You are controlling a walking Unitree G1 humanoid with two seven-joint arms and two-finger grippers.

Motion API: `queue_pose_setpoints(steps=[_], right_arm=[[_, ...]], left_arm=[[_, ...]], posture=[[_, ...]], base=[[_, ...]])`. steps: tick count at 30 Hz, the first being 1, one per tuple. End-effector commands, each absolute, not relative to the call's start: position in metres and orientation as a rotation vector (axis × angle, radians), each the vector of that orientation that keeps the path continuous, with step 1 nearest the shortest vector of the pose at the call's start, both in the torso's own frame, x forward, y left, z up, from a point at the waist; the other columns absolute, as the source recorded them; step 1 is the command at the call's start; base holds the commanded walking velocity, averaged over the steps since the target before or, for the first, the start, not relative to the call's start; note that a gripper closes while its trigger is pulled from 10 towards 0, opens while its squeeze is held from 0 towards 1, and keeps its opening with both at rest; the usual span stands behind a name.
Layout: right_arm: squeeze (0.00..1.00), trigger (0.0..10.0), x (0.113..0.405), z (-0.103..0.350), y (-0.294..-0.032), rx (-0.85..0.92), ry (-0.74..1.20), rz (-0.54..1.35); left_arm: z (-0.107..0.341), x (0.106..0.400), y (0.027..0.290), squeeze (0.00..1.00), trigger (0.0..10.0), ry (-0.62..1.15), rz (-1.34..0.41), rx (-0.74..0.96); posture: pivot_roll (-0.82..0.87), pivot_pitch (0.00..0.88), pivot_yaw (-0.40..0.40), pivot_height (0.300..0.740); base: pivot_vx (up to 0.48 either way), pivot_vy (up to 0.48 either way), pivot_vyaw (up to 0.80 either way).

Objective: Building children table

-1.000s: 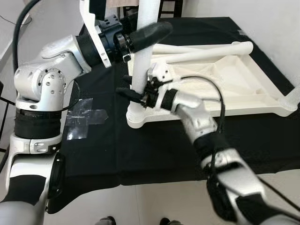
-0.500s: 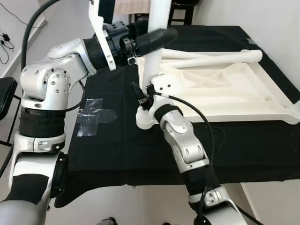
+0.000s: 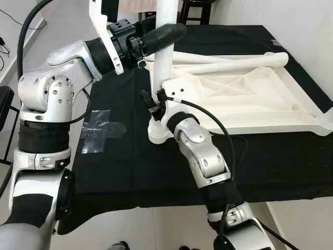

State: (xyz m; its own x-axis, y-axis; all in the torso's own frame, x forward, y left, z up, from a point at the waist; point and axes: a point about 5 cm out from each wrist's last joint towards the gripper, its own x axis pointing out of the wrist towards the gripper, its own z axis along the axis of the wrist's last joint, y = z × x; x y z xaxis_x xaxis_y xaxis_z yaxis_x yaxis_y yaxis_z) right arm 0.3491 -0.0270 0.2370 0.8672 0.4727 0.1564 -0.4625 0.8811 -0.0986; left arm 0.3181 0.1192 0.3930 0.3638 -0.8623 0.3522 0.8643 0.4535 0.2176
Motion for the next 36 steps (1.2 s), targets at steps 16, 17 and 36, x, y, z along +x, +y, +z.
queue_pose_setpoints(steps=[16, 17, 36], right_arm=[[0.00, 10.0, 0.358, 0.198, -0.039, -0.037, 0.063, 0.405], [0.00, 10.0, 0.359, 0.198, -0.040, -0.039, 0.067, 0.402], [0.00, 10.0, 0.380, 0.275, -0.059, -0.094, -0.266, 0.996]], left_arm=[[0.392, 0.317, 0.108, 0.00, 0.0, -0.431, -1.203, 0.001], [0.392, 0.317, 0.107, 0.00, 0.0, -0.430, -1.204, 0.000], [0.395, 0.316, 0.100, 0.00, 0.0, -0.426, -1.245, 0.000]], posture=[[0.15, 0.212, -0.076, 0.740], [0.15, 0.212, -0.076, 0.740], [0.15, 0.228, -0.076, 0.740]], base=[[0.000, 0.000, 0.00], [0.000, 0.000, 0.00], [0.000, 0.000, 0.00]])
